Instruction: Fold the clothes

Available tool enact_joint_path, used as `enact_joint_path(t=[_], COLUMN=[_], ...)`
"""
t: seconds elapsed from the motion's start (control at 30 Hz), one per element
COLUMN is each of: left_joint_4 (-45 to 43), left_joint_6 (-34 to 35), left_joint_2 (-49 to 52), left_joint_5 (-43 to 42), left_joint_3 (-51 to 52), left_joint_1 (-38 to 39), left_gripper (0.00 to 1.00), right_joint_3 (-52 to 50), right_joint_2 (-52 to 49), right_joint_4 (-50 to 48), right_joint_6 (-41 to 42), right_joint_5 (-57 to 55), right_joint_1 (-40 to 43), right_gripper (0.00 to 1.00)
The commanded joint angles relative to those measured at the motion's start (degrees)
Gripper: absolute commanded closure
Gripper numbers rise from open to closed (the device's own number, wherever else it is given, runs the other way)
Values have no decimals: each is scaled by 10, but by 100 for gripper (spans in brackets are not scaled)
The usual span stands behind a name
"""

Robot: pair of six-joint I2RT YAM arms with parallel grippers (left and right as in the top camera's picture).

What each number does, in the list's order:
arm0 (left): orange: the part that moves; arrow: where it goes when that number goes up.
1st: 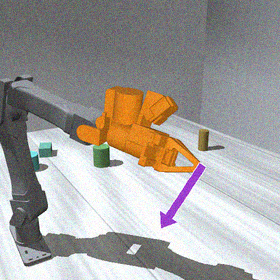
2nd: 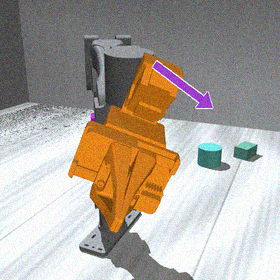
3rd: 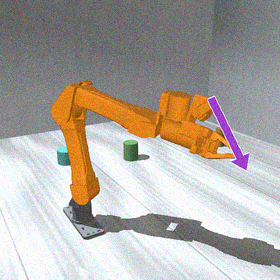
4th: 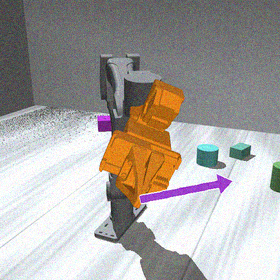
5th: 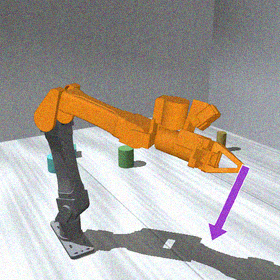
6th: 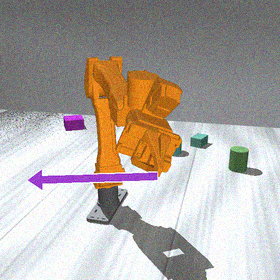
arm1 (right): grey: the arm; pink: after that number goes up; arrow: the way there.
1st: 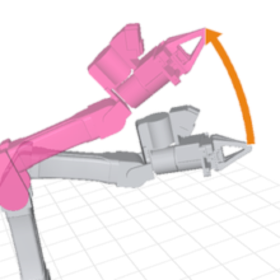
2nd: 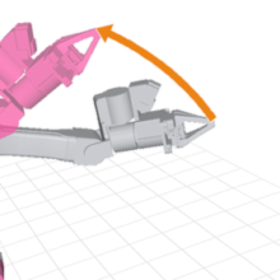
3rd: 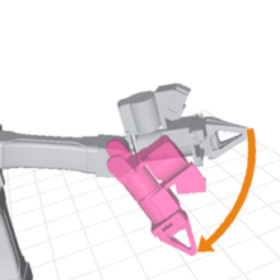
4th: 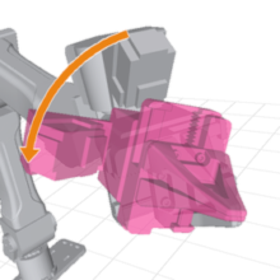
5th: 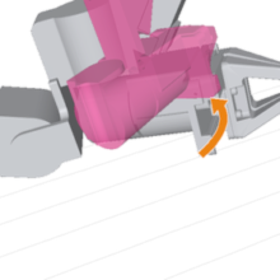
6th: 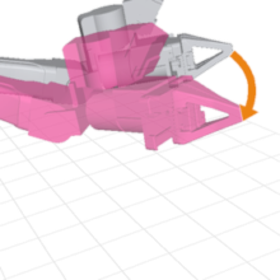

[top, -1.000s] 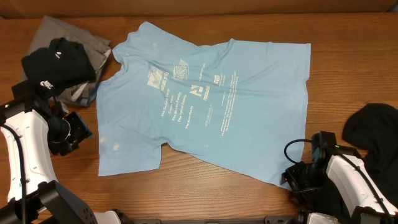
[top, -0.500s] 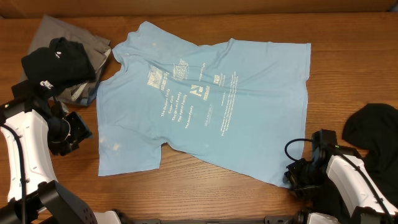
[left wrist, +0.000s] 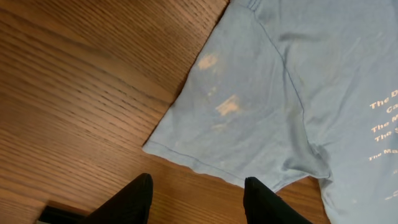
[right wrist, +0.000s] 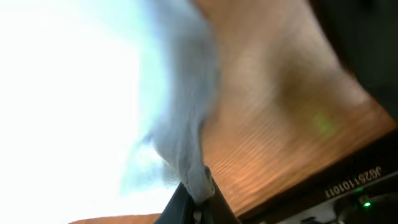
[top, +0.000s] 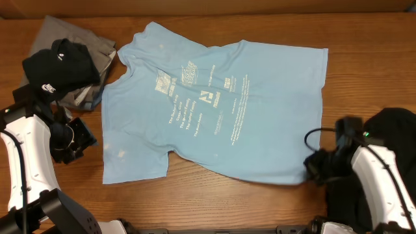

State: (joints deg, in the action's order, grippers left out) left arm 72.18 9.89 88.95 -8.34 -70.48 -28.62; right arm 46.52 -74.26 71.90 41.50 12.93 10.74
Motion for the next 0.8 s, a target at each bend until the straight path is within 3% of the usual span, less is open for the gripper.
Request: enact_joint_path(t=[0.0,0.23,0.43,0.6,0.7,0.77], left_joint_4=[-8,-112,-207,-258,-261,-245], left_joint_6=[10,86,83,83,83,83], left_joint_2=[0,0,0,1,1,0], left_joint_5=[16,76,83,63,46,12], left_joint_3=[42,174,255,308,312,299], left_joint_1=[-3,-3,-3,-3,-3,-3], left_gripper=[47,43,46,65,94,96], right_joint_3=[86,127,127,127,128,129], right_joint_2=[18,18,18,18,18,18], right_joint_4=[15,15,13,10,7,7], right_joint_6=[-49,-58,-60,-60,-60,-60], right_joint_5=[6,7,6,6,6,6], right_joint_1=[-1,-1,-1,-1,-1,-1], right_gripper=[96,96,96,96,96,96])
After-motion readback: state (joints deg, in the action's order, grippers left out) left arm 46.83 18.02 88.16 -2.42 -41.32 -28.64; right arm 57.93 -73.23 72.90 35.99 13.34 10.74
